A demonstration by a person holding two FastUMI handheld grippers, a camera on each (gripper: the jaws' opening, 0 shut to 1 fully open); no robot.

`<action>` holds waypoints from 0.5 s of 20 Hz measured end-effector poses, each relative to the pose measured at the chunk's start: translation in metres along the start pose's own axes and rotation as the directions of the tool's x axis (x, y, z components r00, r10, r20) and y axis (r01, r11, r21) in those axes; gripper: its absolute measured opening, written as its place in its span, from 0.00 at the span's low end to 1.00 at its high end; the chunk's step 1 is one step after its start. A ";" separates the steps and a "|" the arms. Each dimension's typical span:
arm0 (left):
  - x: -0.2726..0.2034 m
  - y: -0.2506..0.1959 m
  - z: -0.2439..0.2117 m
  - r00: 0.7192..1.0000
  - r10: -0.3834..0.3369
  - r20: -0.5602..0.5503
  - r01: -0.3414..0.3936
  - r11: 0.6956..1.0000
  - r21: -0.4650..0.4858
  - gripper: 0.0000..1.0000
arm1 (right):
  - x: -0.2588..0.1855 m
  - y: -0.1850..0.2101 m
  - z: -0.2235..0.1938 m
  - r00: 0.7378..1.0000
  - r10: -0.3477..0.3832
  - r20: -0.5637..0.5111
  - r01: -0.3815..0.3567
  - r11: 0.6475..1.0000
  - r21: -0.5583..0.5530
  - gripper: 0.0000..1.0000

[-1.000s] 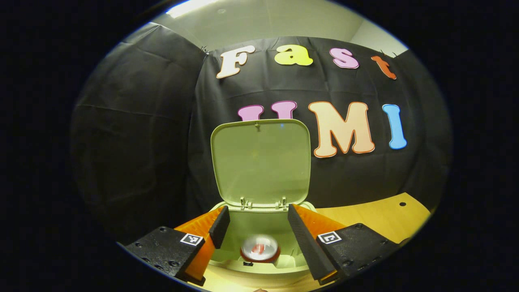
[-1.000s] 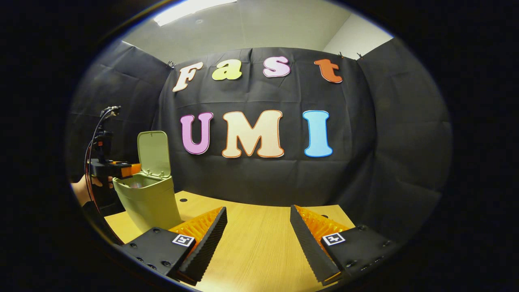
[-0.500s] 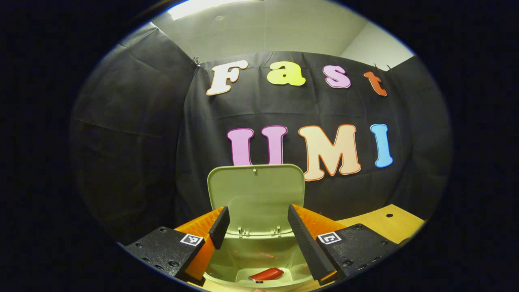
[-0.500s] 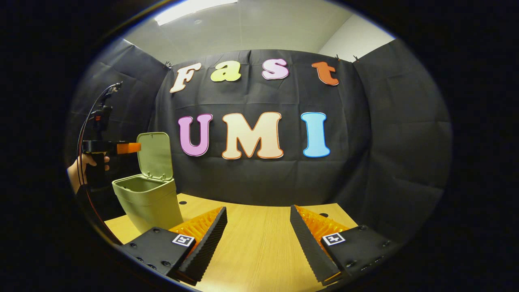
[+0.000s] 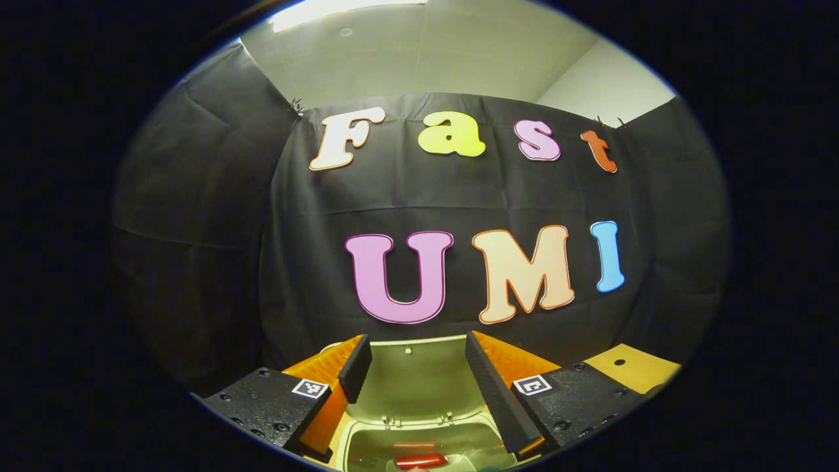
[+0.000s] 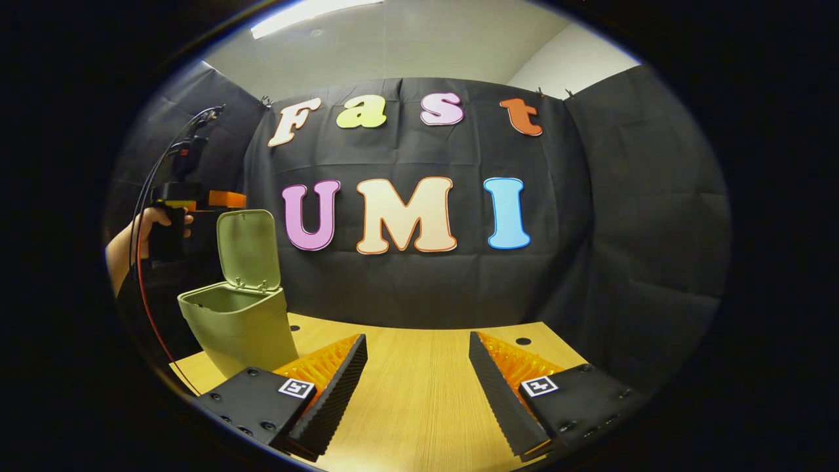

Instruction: Press the lid of the desktop garbage bin to open it, pick up the crumpled paper on the desktop and throw it into the bin, then pick up the pop can on the desktop and drop it into the bin, and finally close the garbage bin lid.

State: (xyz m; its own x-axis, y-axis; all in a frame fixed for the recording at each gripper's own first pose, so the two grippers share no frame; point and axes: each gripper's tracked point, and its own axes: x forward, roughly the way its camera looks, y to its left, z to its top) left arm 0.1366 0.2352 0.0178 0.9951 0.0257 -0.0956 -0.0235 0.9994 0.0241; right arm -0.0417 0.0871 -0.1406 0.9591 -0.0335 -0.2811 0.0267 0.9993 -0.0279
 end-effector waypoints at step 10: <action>0.048 0.015 -0.009 0.998 0.018 -0.061 -0.018 1.000 0.007 0.88 | 0.008 -0.013 -0.008 0.999 -0.036 -0.021 0.037 0.999 0.019 0.98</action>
State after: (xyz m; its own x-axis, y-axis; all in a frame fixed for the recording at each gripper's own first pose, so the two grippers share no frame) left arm 0.1835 0.2518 0.0041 0.9868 0.0449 -0.1558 -0.0402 0.9986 0.0330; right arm -0.0371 0.0741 -0.1501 0.9515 -0.0701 -0.2996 0.0671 0.9975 -0.0202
